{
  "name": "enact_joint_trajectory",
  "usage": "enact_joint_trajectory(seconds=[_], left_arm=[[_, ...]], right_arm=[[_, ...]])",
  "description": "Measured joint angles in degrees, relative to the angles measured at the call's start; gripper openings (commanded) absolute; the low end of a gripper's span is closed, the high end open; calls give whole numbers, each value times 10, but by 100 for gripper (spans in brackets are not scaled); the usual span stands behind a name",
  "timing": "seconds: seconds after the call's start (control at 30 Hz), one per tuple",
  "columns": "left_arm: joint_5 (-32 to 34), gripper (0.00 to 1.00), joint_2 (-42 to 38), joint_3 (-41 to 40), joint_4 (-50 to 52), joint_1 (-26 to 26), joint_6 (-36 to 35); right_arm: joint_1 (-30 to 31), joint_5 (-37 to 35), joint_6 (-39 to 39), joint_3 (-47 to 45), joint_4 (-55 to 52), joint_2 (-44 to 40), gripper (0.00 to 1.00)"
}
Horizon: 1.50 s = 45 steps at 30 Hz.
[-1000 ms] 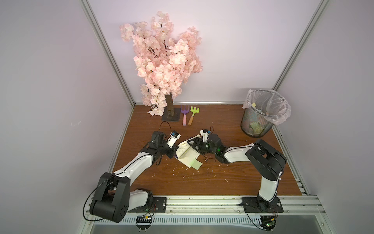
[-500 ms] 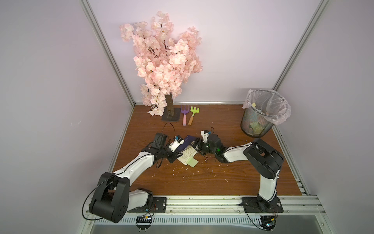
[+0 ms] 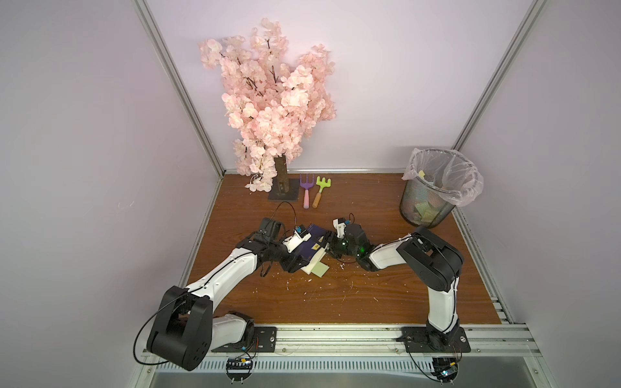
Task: Peel off the used sticky note
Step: Turn the page of the book at the center of the board.
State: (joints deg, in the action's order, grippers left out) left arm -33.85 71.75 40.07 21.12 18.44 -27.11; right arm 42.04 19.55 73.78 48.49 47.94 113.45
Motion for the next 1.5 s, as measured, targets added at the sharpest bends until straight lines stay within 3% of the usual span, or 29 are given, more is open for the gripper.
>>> enact_joint_trajectory(seconds=[0.07, 0.17, 0.27, 0.4, 0.47, 0.7, 1.1, 1.5], left_arm=[[1, 78, -5, 6, 4, 0, 0], [9, 81, -9, 11, 8, 0, -1], [23, 84, -11, 15, 8, 2, -2], [64, 93, -17, 15, 8, 26, -2], [88, 99, -21, 15, 7, 44, -3], [177, 97, -47, 9, -10, 108, -2], [354, 97, -49, -76, -105, 227, 0], [473, 98, -14, -96, -174, 263, 0]], right_arm=[[0, 1, 4, -3, 4, 0, 42], [0, 1, 7, -6, 4, 0, 31], [0, -1, 8, -7, 0, -1, 13], [0, -3, 12, -7, -13, -7, 0], [0, -4, 16, -7, -19, -11, 0], [0, -4, 24, -7, -24, -14, 0], [0, -1, 54, -4, -21, -14, 0], [-1, 8, 88, -4, -4, -14, 0]])
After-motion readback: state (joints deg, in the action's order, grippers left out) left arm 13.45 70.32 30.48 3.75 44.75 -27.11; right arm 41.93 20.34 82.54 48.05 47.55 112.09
